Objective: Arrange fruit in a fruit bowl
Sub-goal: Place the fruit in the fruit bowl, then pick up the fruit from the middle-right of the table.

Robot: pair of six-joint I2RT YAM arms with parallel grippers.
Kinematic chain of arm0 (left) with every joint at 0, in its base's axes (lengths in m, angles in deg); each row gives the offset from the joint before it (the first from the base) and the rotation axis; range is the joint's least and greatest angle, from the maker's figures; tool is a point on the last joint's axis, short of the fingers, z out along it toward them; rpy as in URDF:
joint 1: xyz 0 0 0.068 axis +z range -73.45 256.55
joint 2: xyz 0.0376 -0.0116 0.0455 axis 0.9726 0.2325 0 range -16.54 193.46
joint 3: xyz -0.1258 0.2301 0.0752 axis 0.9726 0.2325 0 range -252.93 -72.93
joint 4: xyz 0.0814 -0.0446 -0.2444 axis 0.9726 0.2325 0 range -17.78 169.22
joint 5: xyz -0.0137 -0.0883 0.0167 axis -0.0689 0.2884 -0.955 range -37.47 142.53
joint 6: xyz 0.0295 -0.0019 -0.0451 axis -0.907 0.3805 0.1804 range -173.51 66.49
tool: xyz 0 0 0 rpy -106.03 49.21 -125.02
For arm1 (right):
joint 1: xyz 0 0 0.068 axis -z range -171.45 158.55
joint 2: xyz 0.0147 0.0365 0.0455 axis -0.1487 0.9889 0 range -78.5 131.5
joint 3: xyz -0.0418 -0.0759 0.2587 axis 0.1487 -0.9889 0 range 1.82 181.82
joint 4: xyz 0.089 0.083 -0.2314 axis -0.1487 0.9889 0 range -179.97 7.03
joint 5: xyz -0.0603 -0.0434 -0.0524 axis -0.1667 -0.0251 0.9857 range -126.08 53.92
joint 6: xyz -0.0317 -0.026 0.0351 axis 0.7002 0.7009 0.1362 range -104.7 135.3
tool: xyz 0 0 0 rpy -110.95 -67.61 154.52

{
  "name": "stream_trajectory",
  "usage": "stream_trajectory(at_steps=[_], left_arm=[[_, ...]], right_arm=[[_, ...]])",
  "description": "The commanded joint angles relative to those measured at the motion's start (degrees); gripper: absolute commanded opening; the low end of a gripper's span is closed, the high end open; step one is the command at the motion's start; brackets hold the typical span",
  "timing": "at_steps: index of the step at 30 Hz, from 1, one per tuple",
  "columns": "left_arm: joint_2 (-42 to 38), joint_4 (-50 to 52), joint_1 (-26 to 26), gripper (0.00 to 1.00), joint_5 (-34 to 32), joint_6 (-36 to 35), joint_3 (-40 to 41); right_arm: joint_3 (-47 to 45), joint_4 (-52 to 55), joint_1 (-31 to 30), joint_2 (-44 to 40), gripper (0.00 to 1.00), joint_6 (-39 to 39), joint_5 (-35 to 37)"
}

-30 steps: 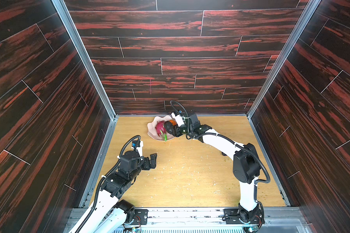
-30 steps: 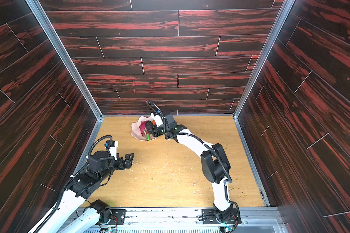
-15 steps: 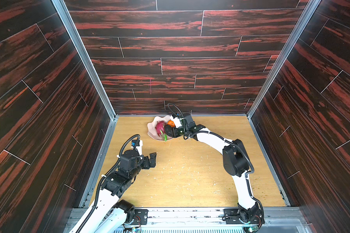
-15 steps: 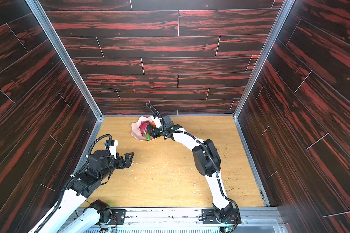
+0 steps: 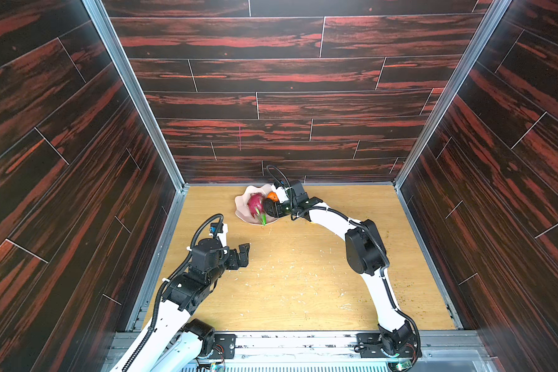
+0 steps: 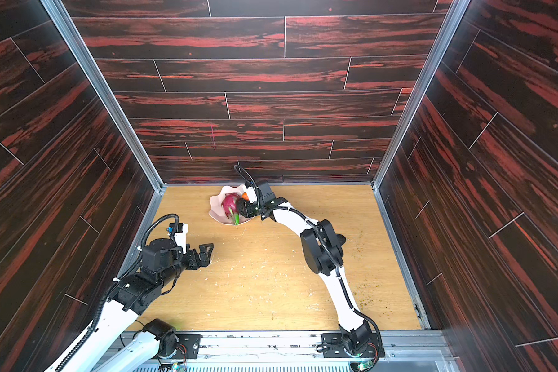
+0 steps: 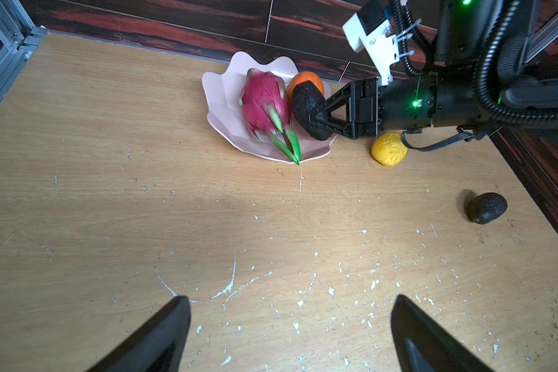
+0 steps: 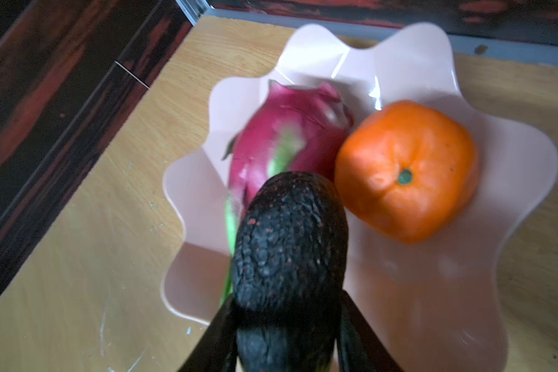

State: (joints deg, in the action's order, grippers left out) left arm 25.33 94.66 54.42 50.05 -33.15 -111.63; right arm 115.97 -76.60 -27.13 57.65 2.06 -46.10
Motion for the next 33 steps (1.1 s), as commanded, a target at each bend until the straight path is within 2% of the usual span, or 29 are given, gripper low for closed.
stream_trajectory(at_steps=[1,6,10,13,17,21,24,27,30,33], left_arm=[[0.4,-0.5,0.3,1.00,0.7,-0.7,-0.3],[0.6,-0.4,0.3,1.00,1.4,-0.6,-0.3],[0.7,-0.3,0.3,1.00,1.7,-0.5,-0.3],[0.8,-0.3,0.3,1.00,1.7,-0.5,-0.3],[0.8,-0.4,0.3,1.00,1.5,-0.8,-0.4],[0.9,-0.3,0.3,1.00,2.0,-1.0,-0.5],[0.3,-1.1,0.3,1.00,3.5,-0.9,-0.3],[0.6,-2.9,0.3,1.00,8.0,-0.9,0.2],[2.7,-5.1,0.4,1.00,15.0,-0.4,0.3],[6.9,-10.0,0.3,1.00,25.5,0.3,0.9]], right_arm=[[1.6,0.8,0.0,2.6,0.43,0.5,-0.1],[1.6,1.0,0.2,2.8,0.48,0.7,0.3],[1.6,1.0,0.2,2.5,0.63,0.8,0.4],[1.7,1.0,0.1,2.0,0.68,0.8,0.6],[1.4,1.3,0.1,0.3,0.72,1.3,0.4],[-2.3,0.5,0.2,-5.0,0.75,1.4,1.0],[-10.5,-1.7,0.2,-12.4,0.78,0.0,3.4],[-24.1,-5.0,2.0,-22.1,0.79,-4.5,5.2],[-37.8,-6.1,7.7,-32.8,0.79,-12.2,7.0],[-49.4,-3.5,14.8,-43.8,0.79,-17.6,11.6]])
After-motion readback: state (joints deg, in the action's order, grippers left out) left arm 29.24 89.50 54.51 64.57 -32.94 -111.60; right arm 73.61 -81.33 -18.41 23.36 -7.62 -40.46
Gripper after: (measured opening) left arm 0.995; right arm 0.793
